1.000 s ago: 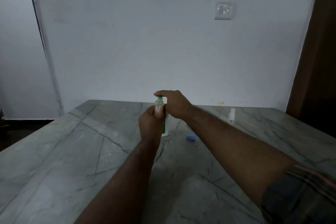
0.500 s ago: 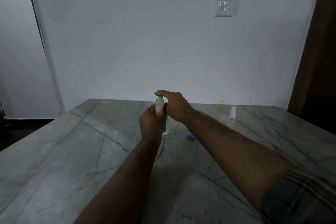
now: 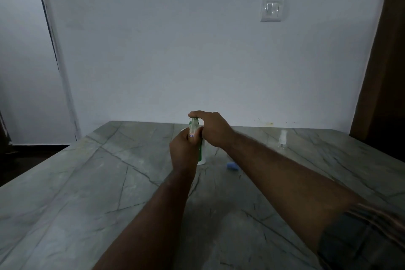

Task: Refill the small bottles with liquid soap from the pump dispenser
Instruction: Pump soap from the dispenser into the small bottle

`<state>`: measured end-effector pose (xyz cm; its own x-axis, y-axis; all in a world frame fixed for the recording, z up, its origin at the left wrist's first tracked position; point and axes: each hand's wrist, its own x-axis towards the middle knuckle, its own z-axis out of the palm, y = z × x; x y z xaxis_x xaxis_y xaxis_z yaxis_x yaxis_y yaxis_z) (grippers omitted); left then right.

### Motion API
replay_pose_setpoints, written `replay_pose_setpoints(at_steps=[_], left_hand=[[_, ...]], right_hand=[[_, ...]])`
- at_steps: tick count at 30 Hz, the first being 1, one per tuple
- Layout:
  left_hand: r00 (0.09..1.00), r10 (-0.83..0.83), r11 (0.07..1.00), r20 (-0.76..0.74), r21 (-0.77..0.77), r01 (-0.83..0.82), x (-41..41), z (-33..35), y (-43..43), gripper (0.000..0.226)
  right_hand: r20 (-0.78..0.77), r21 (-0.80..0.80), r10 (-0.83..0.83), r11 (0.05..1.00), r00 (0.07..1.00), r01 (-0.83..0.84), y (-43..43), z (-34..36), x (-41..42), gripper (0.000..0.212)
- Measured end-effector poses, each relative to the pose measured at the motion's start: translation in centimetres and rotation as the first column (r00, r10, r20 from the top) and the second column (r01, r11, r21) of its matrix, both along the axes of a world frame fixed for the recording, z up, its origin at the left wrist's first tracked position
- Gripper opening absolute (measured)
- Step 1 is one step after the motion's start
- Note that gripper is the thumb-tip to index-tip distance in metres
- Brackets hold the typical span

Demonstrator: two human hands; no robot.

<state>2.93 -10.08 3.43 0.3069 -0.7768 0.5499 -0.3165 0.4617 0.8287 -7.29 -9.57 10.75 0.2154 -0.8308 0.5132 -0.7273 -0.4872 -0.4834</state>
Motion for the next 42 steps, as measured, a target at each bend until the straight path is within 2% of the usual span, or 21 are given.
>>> replay_pose_setpoints(at_steps=[6, 11, 18, 21, 23, 30, 35, 42], left_hand=[[1.0, 0.024, 0.999, 0.007, 0.023, -0.024, -0.1, 0.3, -0.2, 0.034], [1.0, 0.018, 1.0, 0.006, 0.01, -0.018, -0.1, 0.1, -0.2, 0.034], [1.0, 0.025, 0.999, 0.012, 0.021, -0.026, 0.1, 0.2, -0.5, 0.033], [1.0, 0.005, 1.0, -0.011, 0.008, -0.005, 0.0, 0.2, -0.5, 0.031], [1.0, 0.003, 1.0, -0.005, 0.008, -0.003, 0.0, 0.0, -0.5, 0.03], [1.0, 0.01, 1.0, 0.001, 0.02, -0.011, 0.1, 0.1, -0.5, 0.028], [1.0, 0.008, 1.0, 0.004, 0.001, -0.008, 0.1, 0.2, -0.3, 0.03], [1.0, 0.019, 1.0, 0.013, 0.005, -0.019, 0.2, 0.2, -0.3, 0.029]], right_hand=[[-0.125, 0.011, 0.005, 1.0, 0.992, -0.003, -0.2, 1.6, -0.2, 0.06], [-0.002, 0.005, -0.015, 1.0, 1.0, 0.015, 0.2, 0.0, 0.0, 0.061], [-0.127, 0.019, -0.008, 1.0, 0.992, 0.011, -0.1, 1.4, 0.1, 0.061], [-0.008, 0.016, -0.02, 1.0, 1.0, 0.02, 0.2, 0.5, 0.1, 0.061], [0.016, 0.02, -0.014, 1.0, 1.0, 0.014, 0.3, -0.1, 0.2, 0.06], [-0.114, 0.035, -0.019, 0.999, 0.993, 0.024, -0.1, 1.4, 0.1, 0.06], [0.017, 0.028, -0.034, 0.999, 0.999, 0.034, 0.2, 0.2, 0.3, 0.059], [-0.08, 0.049, -0.019, 0.999, 0.997, 0.023, 0.4, 1.1, 0.3, 0.059]])
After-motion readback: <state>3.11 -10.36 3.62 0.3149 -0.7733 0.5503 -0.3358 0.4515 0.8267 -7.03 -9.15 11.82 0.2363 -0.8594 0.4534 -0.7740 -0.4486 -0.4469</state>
